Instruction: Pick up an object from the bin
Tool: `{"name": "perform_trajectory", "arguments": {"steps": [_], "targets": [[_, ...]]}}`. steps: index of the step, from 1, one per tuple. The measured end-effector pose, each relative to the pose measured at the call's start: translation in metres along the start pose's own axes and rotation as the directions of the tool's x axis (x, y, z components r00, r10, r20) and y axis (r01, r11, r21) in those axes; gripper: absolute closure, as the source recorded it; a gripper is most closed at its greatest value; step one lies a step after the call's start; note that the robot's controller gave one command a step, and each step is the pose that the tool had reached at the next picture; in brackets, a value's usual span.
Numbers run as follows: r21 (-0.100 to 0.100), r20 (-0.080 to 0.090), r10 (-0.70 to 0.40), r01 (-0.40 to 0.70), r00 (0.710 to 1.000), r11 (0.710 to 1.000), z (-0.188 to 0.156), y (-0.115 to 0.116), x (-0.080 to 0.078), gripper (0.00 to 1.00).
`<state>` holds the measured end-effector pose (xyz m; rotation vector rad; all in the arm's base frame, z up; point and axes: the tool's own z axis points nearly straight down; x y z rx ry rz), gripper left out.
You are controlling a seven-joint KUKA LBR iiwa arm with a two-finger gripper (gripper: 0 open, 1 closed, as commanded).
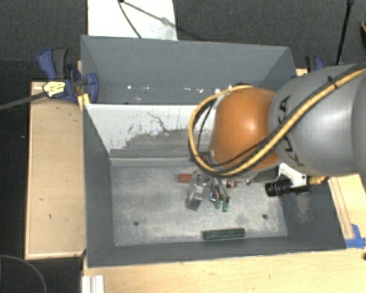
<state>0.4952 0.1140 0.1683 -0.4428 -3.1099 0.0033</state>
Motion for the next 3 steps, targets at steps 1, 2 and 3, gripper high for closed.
{"name": "perform_trajectory", "arguments": {"steps": [1, 2, 3], "targets": [[0.001, 0.001, 0.052, -0.052, 0.999, 0.999, 0.021, -0.061, -0.044, 1.0], [-0.003, 0.001, 0.05, -0.05, 0.999, 0.999, 0.02, -0.057, -0.043, 0.0], [-0.003, 0.006, 0.028, -0.028, 1.0, 1.0, 0.101, -0.059, -0.095, 0.0]]}}
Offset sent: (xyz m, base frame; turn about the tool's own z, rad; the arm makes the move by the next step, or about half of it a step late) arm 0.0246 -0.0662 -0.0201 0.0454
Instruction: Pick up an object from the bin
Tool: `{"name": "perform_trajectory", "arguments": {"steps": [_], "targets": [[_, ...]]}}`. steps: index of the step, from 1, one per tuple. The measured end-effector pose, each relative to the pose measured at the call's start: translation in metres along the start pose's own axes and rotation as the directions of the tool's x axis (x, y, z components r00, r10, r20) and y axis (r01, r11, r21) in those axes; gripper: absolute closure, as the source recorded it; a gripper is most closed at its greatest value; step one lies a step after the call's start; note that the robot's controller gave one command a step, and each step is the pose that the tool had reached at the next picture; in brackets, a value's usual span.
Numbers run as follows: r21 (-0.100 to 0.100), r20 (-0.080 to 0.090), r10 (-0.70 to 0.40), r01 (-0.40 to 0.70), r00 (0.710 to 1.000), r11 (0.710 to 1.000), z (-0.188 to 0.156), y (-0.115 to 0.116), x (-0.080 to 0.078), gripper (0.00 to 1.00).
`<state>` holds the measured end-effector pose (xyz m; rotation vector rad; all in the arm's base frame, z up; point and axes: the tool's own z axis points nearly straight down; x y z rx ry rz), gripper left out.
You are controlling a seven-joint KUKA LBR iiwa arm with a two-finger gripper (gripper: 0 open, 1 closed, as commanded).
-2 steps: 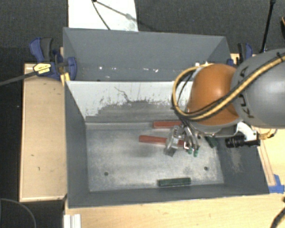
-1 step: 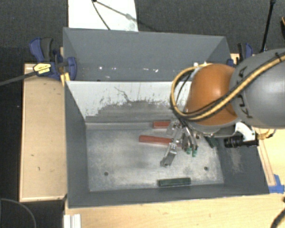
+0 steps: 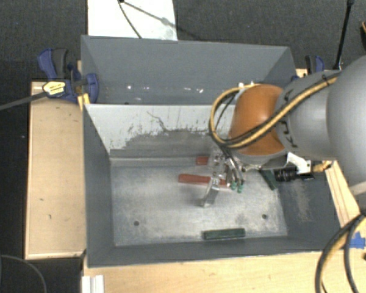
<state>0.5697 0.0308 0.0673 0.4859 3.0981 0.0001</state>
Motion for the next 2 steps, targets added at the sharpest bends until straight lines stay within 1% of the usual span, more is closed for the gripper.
{"name": "perform_trajectory", "arguments": {"steps": [1, 2], "targets": [[-0.001, -0.001, 0.004, -0.004, 1.0, 1.0, -0.004, 0.001, 0.001, 1.0], [-0.002, 0.005, -0.115, 0.115, 0.993, 0.993, -0.155, -0.005, 0.002, 1.0]]}}
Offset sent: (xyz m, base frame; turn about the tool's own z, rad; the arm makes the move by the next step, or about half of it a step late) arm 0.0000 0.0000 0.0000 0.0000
